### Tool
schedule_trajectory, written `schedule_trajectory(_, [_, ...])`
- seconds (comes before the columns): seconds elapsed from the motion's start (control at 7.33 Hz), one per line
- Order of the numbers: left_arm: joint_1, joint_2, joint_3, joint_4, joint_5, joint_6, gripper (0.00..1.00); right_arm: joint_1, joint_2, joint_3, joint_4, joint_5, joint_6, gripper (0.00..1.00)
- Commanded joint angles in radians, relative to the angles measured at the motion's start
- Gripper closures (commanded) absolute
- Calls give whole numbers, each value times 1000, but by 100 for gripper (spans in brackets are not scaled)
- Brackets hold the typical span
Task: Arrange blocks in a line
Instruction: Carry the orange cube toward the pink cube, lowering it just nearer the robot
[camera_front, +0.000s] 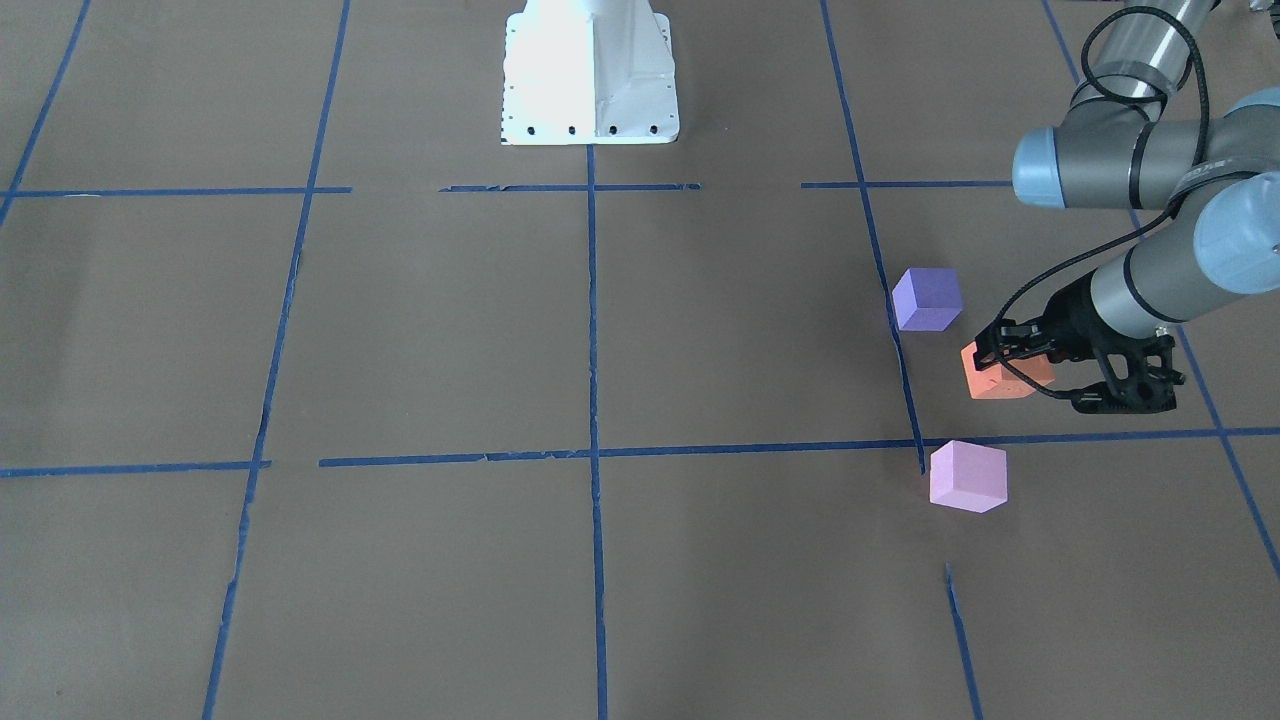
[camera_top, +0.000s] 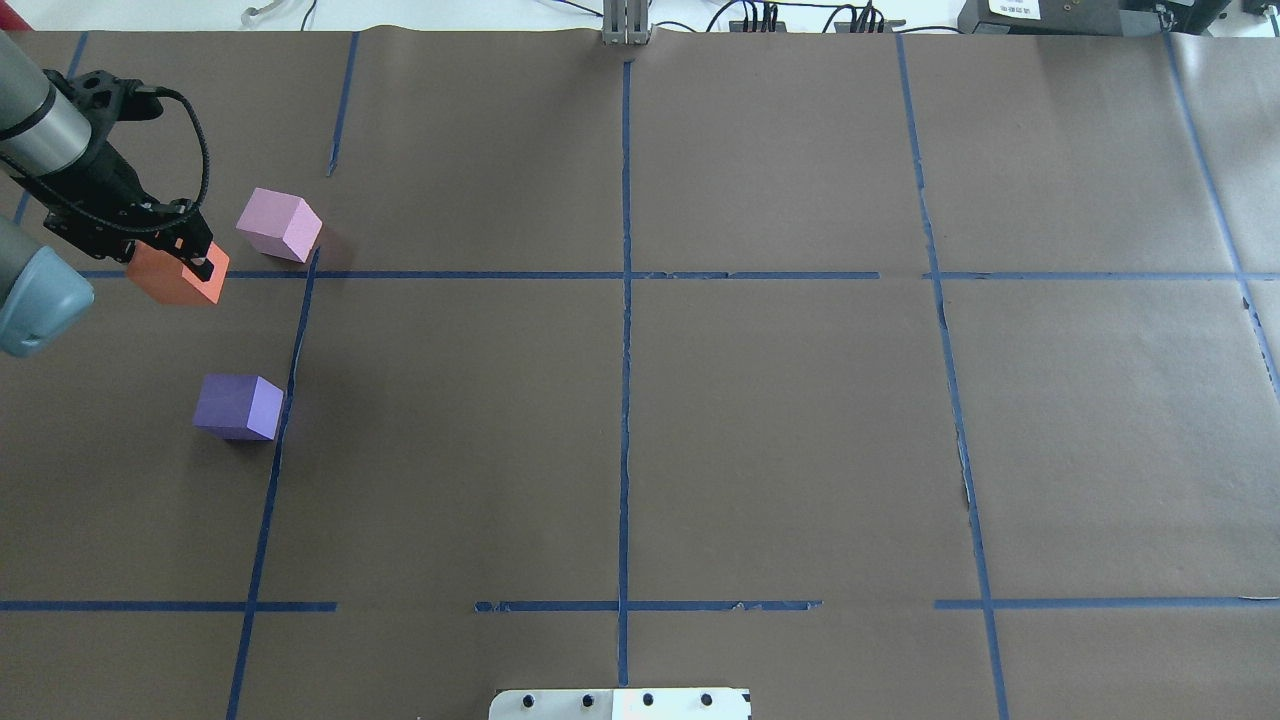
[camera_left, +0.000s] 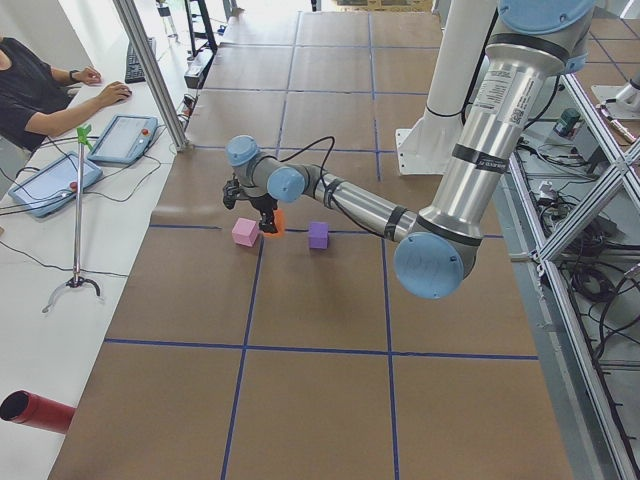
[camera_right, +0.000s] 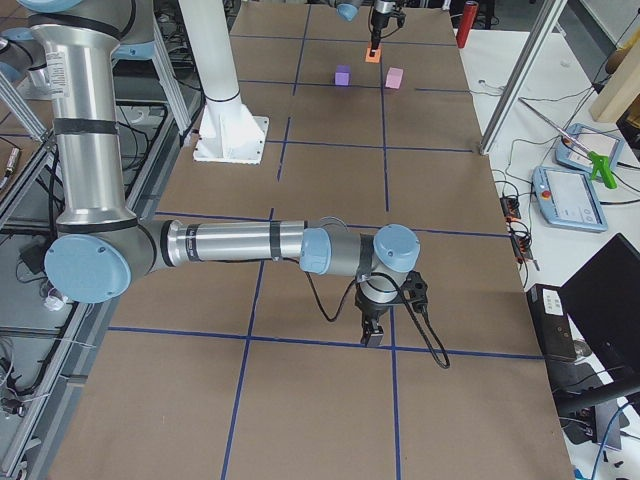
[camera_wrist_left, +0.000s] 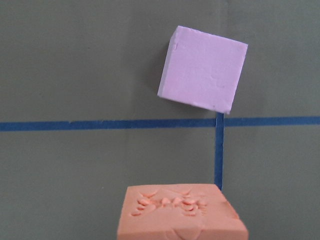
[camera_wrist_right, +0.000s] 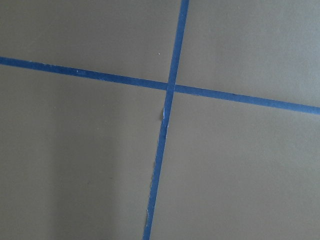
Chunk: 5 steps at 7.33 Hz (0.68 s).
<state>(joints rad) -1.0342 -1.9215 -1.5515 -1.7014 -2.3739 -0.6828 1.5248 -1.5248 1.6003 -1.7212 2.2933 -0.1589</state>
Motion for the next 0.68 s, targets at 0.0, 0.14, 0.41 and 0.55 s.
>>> schedule_trajectory(0.0, [63,-11,40,-66,7,-57,94,0,0,0,0,0,1,0])
schedule_trajectory(0.14, [68,-11,44,-76,7,-55,94,0,0,0,0,0,1,0])
schedule_trajectory(0.41, [69,-5,80,-116,9,-49,94,0,0,0,0,0,-1,0])
schedule_trajectory(0.55, [69,-2,103,-144,9,-50,94,0,0,0,0,0,-1,0])
